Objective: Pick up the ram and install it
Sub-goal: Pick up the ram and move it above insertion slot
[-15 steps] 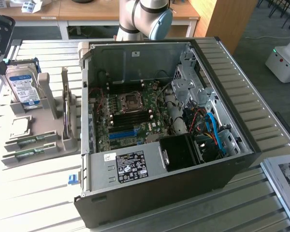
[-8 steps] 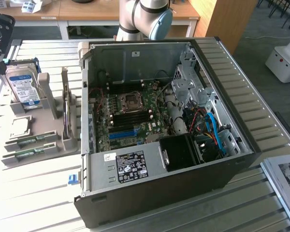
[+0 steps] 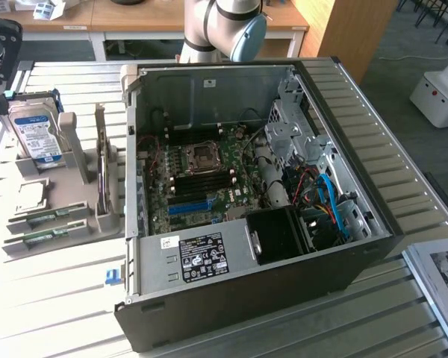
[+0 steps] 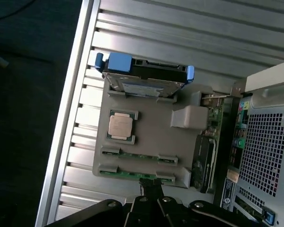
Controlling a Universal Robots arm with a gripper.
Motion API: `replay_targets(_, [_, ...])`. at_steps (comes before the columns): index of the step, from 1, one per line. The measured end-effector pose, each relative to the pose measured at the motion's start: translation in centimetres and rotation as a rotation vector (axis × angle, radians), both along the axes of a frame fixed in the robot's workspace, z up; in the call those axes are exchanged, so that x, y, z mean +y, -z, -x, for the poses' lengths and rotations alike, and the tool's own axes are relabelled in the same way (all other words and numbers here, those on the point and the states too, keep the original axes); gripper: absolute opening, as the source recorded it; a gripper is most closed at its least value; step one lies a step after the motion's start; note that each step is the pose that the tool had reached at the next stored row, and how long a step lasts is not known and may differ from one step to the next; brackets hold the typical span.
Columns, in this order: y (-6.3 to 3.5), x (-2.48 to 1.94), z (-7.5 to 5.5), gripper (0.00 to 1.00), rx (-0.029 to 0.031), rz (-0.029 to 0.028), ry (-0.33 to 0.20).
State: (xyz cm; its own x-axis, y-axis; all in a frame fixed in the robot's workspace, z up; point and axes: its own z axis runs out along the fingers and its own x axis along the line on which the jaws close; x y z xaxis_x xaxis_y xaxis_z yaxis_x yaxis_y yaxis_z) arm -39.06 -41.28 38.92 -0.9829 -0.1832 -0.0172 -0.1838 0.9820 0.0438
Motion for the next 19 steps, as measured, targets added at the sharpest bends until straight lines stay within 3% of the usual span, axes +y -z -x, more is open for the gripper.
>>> replay_targets(19, [0.06, 0.0, 0.0, 0.1, 0.0, 0.0, -0.346])
